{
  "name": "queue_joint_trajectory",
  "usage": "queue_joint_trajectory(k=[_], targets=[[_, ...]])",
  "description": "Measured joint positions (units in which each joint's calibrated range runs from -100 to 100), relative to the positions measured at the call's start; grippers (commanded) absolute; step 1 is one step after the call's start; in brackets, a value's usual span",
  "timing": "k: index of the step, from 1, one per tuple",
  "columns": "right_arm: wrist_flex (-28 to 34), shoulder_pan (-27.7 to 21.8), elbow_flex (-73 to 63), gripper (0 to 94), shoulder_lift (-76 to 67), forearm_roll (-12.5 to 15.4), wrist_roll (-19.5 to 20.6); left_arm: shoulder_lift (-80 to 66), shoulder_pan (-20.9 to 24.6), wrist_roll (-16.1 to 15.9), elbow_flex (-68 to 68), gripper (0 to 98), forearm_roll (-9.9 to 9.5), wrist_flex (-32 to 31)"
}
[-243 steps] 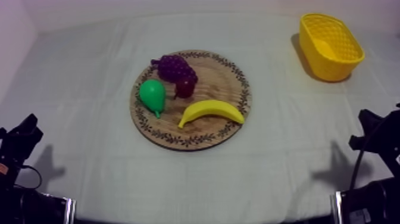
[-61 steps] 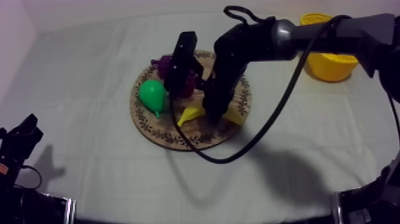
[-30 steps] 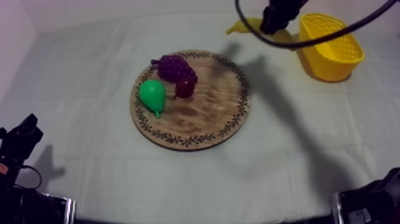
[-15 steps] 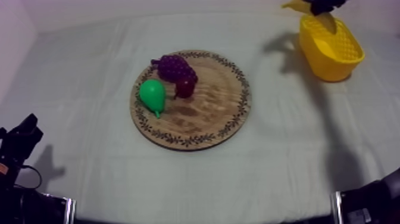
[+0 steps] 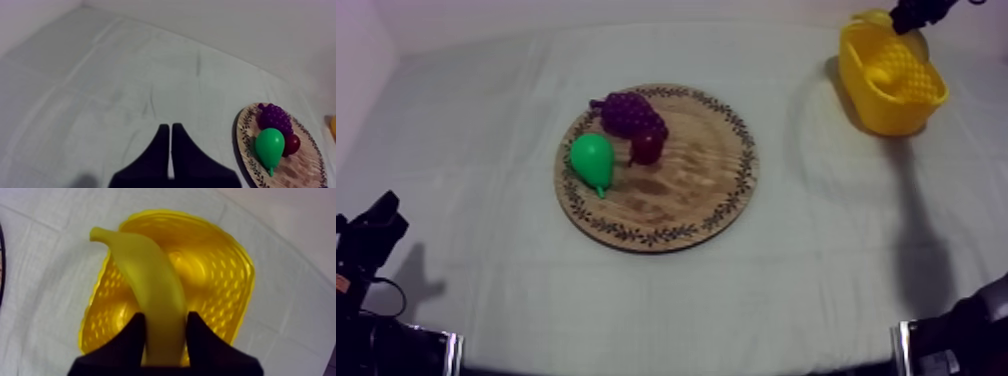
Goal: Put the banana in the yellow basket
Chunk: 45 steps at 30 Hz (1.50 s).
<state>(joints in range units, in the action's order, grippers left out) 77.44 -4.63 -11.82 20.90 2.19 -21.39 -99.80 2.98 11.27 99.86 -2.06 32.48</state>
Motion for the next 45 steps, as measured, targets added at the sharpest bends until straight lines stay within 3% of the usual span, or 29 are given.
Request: queue_joint_trajectory(k=[17, 29, 33, 35, 37, 39, 45], targets=[[-3.41, -1.02, 2.59, 23.1, 6.24, -0.49, 1.31, 0.00, 0.00, 0.00, 0.00, 0.1, 0.00, 0.00], [-5.33, -1.58, 1.90, 41.3, 7.93, -0.93, 3.76, 0.00, 0.00, 0.00, 0.00, 0.1, 0.00, 0.00], [-6.59, -1.67, 2.87, 42.6, 7.32, -1.43, 5.02, 0.00, 0.00, 0.00, 0.00, 0.1, 0.00, 0.00], [-7.00, -1.78, 3.47, 38.0, 6.74, -1.34, 5.14, 0.00, 0.00, 0.00, 0.00, 0.1, 0.00, 0.00], [-7.92, -1.82, 4.14, 21.4, 5.93, -1.07, 5.05, 0.00, 0.00, 0.00, 0.00, 0.1, 0.00, 0.00], [-8.90, -1.91, 4.91, 10.9, 5.08, -1.06, 5.55, 0.00, 0.00, 0.00, 0.00, 0.1, 0.00, 0.00], [-12.33, -2.23, 8.93, 1.9, 1.31, -0.95, 8.40, 0.00, 0.00, 0.00, 0.00, 0.1, 0.00, 0.00]])
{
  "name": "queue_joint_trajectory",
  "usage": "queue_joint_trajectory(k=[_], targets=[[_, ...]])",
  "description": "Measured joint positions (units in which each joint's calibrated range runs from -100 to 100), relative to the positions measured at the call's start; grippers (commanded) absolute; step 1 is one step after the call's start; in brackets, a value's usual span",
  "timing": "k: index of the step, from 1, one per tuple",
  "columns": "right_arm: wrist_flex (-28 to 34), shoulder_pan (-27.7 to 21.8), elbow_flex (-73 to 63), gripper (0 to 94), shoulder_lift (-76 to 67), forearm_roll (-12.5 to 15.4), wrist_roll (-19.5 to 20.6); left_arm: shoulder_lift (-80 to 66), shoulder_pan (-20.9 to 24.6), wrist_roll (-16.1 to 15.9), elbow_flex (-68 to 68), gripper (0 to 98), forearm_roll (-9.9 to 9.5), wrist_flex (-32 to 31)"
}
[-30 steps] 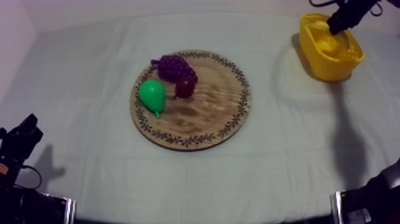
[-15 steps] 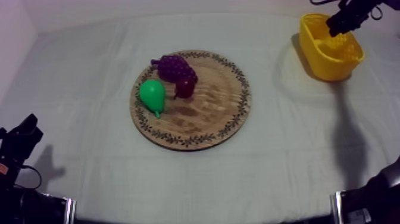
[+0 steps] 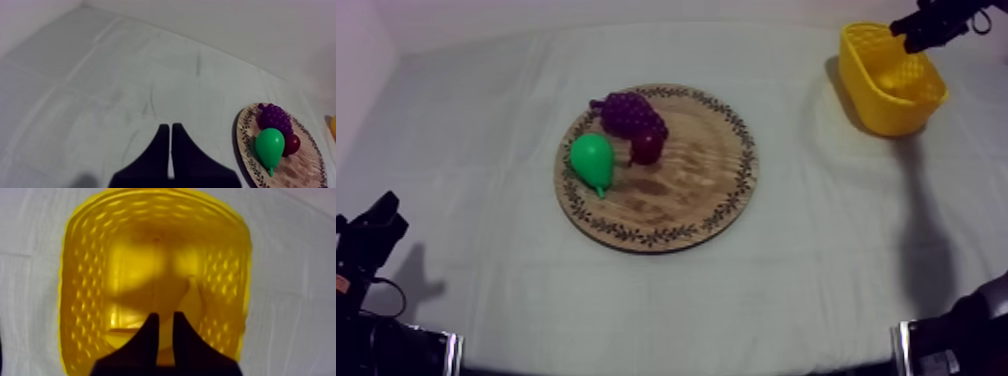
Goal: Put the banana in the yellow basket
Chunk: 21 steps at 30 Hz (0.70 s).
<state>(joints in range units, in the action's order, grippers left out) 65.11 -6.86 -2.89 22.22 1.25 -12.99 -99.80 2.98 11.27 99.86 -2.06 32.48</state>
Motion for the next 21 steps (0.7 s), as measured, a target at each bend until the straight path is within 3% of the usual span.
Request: queue_joint_trajectory(k=[9, 21], targets=[[-7.30, -1.38, 12.09, 0.8, -10.58, -0.06, 1.97, 0.00, 0.00, 0.00, 0.00, 0.1, 0.00, 0.00], [-21.80, -2.47, 37.42, 0.8, -31.14, -0.53, 4.98, 0.00, 0.00, 0.00, 0.00, 0.1, 0.00, 0.00]])
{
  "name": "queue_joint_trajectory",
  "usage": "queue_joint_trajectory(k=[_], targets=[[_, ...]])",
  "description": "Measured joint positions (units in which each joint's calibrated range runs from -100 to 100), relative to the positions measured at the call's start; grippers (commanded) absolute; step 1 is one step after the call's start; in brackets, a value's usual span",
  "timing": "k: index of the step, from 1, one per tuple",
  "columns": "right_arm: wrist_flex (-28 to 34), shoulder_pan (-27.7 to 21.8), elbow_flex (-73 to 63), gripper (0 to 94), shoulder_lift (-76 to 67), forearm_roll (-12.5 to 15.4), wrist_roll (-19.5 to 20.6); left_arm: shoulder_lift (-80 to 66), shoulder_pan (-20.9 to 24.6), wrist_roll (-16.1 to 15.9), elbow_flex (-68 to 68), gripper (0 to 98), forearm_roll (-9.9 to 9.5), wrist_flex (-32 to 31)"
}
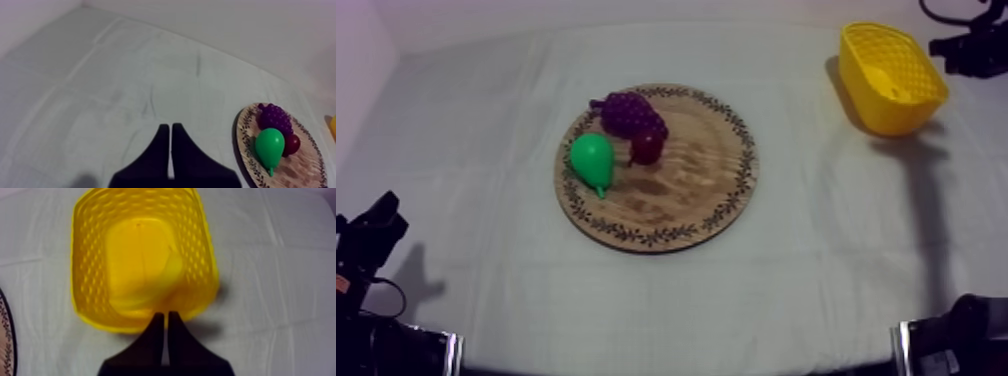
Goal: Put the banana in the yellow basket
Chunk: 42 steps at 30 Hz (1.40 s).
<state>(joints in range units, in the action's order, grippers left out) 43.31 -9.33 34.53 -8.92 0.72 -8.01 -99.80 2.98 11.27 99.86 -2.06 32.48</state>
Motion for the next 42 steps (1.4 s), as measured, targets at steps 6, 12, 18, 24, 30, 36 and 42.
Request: queue_joint_trajectory(k=[6, 12, 18, 24, 30, 36, 42], targets=[[-4.70, 2.02, 15.88, 0.8, -12.61, -2.38, 3.34, 0.00, 0.00, 0.00, 0.00, 0.1, 0.00, 0.00], [-7.25, 3.72, 30.07, 0.8, -25.09, -3.08, 5.75, 0.00, 0.00, 0.00, 0.00, 0.1, 0.00, 0.00], [-8.74, 4.47, 41.58, 0.8, -39.27, -2.88, 5.74, 0.00, 0.00, 0.00, 0.00, 0.1, 0.00, 0.00], [-8.13, 5.79, 52.54, 0.8, -53.67, -3.86, 6.46, 0.00, 0.00, 0.00, 0.00, 0.1, 0.00, 0.00], [-6.67, 5.62, 61.43, 0.8, -67.86, -3.24, 5.49, 0.00, 0.00, 0.00, 0.00, 0.1, 0.00, 0.00], [-3.30, 5.01, 64.22, 0.8, -77.99, -0.72, 2.81, 0.00, 0.00, 0.00, 0.00, 0.1, 0.00, 0.00], [-0.28, 5.13, 63.91, 0.8, -84.18, 0.04, 2.06, 0.00, 0.00, 0.00, 0.00, 0.1, 0.00, 0.00]])
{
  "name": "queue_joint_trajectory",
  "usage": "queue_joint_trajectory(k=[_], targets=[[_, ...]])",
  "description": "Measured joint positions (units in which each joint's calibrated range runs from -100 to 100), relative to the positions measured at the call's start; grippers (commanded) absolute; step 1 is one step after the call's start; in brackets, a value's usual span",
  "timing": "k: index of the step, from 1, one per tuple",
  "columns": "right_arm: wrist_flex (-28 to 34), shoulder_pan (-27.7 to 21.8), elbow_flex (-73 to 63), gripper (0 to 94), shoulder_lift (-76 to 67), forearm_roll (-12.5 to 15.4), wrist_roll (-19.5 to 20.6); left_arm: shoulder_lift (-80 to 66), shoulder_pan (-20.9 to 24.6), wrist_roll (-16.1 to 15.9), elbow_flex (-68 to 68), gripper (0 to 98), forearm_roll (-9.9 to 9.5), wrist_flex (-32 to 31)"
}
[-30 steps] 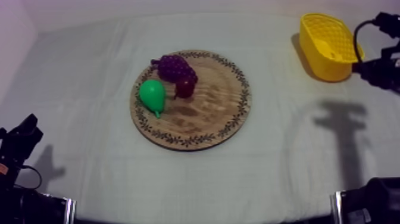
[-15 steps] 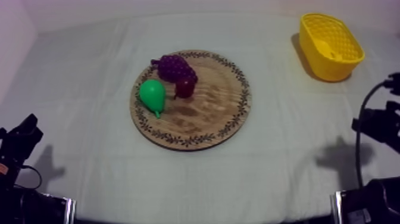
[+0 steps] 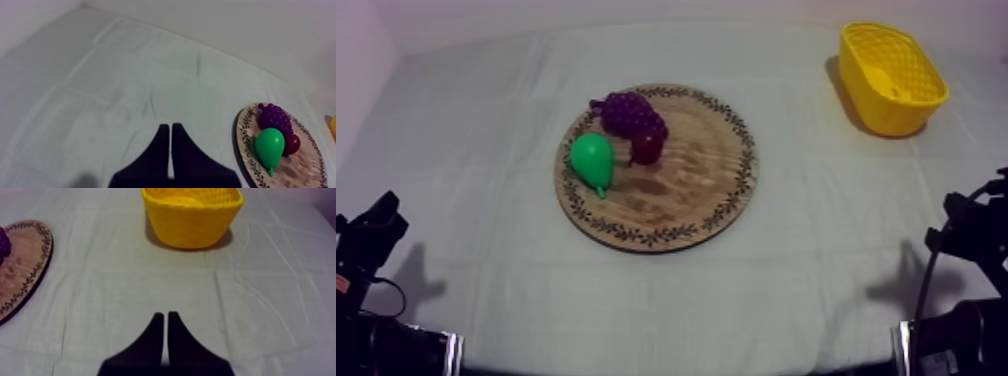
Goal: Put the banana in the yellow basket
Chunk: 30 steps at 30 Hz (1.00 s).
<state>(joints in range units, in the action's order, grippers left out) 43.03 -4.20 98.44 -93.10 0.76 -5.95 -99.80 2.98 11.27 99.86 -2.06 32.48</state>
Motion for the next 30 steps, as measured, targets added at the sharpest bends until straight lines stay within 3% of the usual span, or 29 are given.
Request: queue_joint_trajectory(k=[11, 19, 30], targets=[[1.27, -0.81, -0.40, 0.8, -2.57, 0.23, 1.27, 0.00, 0.00, 0.00, 0.00, 0.1, 0.00, 0.00], [-5.75, -0.89, 1.04, 0.8, -2.61, 0.34, -3.66, 0.00, 0.00, 0.00, 0.00, 0.1, 0.00, 0.00], [-5.85, -0.89, 1.17, 0.8, -2.61, 0.34, -5.67, 0.00, 0.00, 0.00, 0.00, 0.1, 0.00, 0.00]])
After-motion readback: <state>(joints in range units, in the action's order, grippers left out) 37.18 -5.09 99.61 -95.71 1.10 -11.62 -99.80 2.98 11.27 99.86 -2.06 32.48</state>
